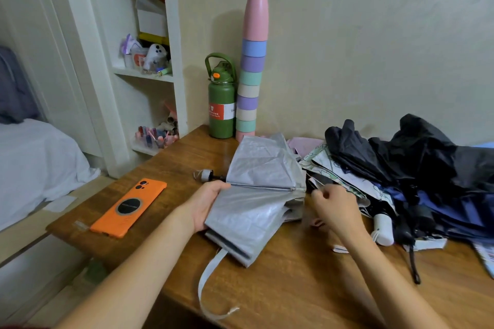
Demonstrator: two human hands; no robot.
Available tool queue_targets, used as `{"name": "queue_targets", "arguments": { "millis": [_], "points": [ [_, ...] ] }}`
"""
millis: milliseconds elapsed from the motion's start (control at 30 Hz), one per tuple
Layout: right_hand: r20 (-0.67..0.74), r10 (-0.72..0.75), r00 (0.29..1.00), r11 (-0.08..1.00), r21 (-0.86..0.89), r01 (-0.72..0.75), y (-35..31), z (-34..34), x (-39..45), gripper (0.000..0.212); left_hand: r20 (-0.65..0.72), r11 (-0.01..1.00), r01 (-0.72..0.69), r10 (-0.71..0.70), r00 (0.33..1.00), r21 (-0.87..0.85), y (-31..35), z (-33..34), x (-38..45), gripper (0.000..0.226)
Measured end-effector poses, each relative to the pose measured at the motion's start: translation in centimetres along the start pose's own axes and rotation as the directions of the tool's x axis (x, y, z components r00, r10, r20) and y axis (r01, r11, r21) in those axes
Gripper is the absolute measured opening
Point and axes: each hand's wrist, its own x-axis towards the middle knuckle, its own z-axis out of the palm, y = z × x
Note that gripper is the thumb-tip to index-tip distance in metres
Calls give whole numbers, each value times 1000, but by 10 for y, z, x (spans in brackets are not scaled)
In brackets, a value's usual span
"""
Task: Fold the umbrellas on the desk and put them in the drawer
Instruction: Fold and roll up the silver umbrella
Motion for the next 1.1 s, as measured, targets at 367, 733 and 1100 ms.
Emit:
{"name": "queue_targets", "arguments": {
  "millis": [367,733,1100],
  "points": [
    [77,-268,960,951,-137,277,20,37,-3,26,-160,918,-1,70,985,397,9,-7,-13,33],
    [34,-278,960,949,-149,280,19,40,0,10,251,58,-367,630,735,928,-36,-36,-19,51],
    [65,-316,946,928,-187,323,22,40,4,29,312,-101,-296,309,898,950,-25,-39,-13,62]
  ]
}}
